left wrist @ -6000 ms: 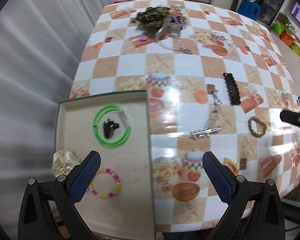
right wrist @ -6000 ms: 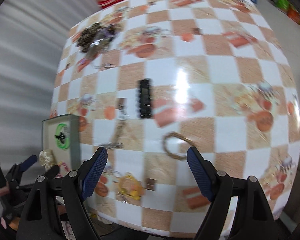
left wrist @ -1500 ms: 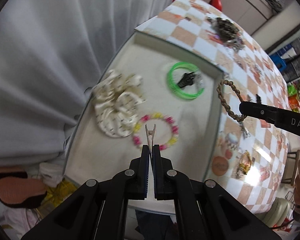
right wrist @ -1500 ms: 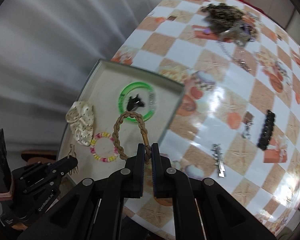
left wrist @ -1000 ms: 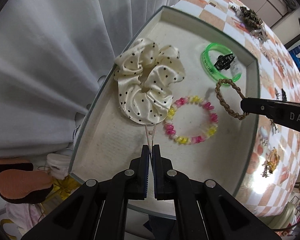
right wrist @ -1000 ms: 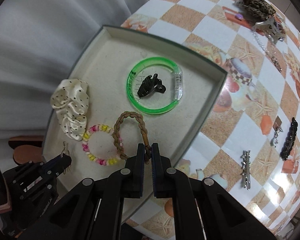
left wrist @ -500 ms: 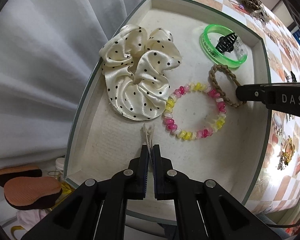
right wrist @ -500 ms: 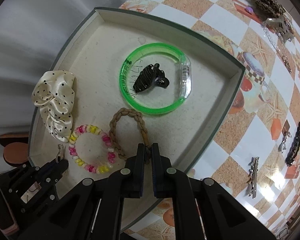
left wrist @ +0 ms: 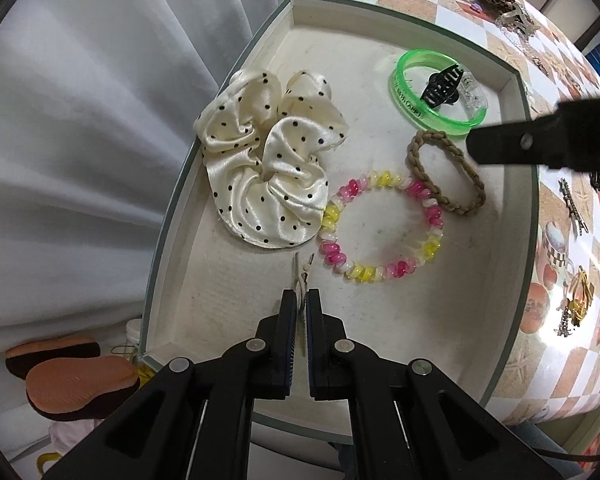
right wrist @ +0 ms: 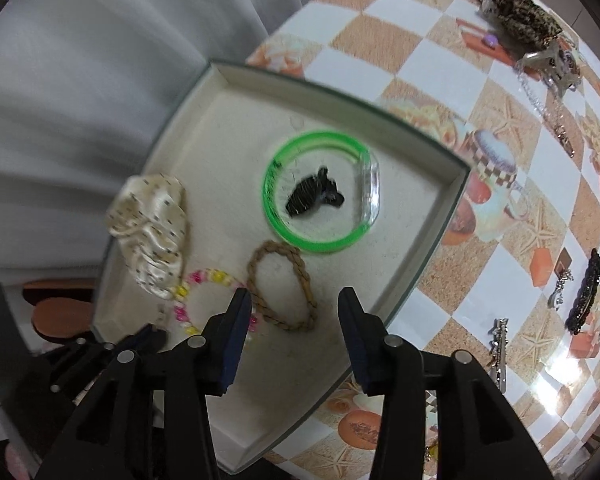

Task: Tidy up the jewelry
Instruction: 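Open the right tool to drop the braided bracelet while the left tool releases the bunny clip, then move both open tools back over the remaining jewelry on the table, then grasp the black beaded hair clip with the right tool while the left tool grasps the silver spiky hair pin, then carry the black beaded clip and silver spiky pin over the tray with both tools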

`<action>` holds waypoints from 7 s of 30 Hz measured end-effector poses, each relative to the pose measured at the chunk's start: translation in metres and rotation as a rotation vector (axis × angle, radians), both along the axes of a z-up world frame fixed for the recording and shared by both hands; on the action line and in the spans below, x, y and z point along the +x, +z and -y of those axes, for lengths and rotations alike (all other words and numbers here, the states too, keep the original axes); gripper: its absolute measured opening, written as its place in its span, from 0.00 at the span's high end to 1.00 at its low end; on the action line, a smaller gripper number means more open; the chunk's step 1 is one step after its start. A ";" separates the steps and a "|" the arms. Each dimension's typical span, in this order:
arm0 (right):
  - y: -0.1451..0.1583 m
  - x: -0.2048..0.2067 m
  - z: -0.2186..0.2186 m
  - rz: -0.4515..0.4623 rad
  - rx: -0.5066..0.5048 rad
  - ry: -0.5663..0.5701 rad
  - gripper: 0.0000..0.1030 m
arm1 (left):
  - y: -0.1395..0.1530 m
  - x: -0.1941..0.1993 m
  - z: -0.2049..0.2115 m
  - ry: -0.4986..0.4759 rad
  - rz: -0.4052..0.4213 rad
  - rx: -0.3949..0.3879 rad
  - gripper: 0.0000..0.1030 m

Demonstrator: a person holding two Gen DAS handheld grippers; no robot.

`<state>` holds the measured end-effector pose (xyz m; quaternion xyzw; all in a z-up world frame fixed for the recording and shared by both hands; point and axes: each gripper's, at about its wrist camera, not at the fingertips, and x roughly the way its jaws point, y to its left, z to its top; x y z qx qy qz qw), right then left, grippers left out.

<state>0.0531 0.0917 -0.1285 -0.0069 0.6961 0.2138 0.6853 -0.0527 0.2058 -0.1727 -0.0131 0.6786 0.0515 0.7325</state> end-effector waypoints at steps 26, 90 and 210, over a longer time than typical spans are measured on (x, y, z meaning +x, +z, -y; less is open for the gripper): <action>0.064 -0.005 0.063 0.063 0.110 -0.139 0.20 | 0.048 0.028 0.039 -0.052 0.074 0.023 0.00; 0.016 -0.102 0.331 -0.055 -0.072 -0.659 0.18 | 0.094 0.088 0.207 -0.429 0.161 -0.068 0.00; 0.068 -0.009 0.148 0.068 0.068 -0.271 0.68 | 0.090 0.022 0.051 -0.025 0.154 -0.191 0.78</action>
